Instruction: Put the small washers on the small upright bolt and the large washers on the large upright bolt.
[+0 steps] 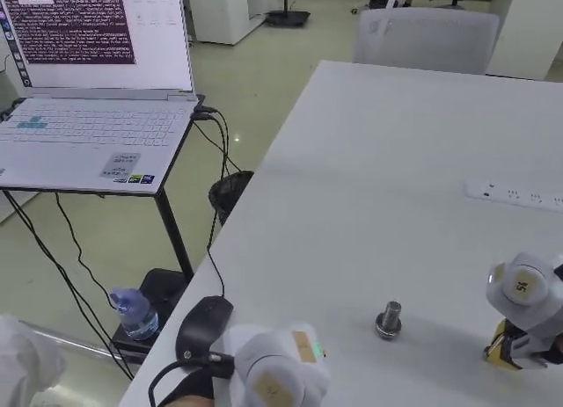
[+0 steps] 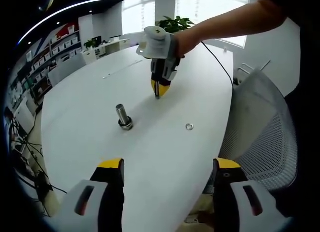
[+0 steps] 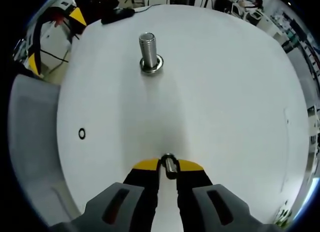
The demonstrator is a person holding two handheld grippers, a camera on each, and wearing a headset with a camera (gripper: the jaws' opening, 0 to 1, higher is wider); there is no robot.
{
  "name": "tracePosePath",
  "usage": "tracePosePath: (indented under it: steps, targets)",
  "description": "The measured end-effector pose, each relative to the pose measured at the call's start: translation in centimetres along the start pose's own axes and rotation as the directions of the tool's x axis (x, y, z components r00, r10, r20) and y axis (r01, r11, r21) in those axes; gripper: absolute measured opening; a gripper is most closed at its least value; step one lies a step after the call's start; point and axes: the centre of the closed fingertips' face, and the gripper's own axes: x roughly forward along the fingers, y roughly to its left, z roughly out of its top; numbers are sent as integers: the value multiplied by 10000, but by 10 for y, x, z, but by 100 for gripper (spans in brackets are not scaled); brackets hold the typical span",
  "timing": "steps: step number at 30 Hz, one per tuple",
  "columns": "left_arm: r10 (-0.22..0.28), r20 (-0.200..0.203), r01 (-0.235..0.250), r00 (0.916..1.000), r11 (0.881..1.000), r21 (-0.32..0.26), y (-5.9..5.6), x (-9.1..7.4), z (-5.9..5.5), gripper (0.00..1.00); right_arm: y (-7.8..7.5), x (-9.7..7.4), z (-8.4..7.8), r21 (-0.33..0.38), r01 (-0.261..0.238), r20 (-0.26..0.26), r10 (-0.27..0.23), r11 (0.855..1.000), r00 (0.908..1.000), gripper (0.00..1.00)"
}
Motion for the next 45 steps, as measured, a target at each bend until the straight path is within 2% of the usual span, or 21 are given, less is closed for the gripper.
tracePosePath:
  steps: [5, 14, 19, 24, 27, 39, 45]
  targets:
    - [-8, -5, 8, 10000, 10000, -19, -1, -1, -1, 71, -2, 0, -1, -170, 140, -54, -141, 9998, 9999, 17]
    - [17, 4, -17, 10000, 10000, -9, -3, -2, -3, 71, -3, -4, 2, -60, 89, 139, -88, 9999, 9999, 19]
    - [35, 52, -35, 10000, 10000, -19, -4, -3, -2, 71, 0, -11, 12, -135, 64, 557, -57, 9999, 9984, 20]
    - [109, 100, -109, 9999, 9999, -11, -3, -5, 0, 71, 3, -14, 21, -382, 14, 723, 14, 9993, 9974, 21]
    - [156, 146, -156, 9998, 9999, -33, -3, -7, 0, 72, 7, -17, 28, -517, -11, 785, 52, 9987, 9969, 22]
    - [198, 88, -199, 9998, 9998, 77, -4, -9, -1, 71, 24, -24, 37, -812, -105, 915, 179, 9966, 9956, 22]
    - [229, 70, -230, 9997, 9996, 145, -3, -10, -1, 71, 46, -27, 43, -1058, -258, 975, 362, 9940, 9946, 22]
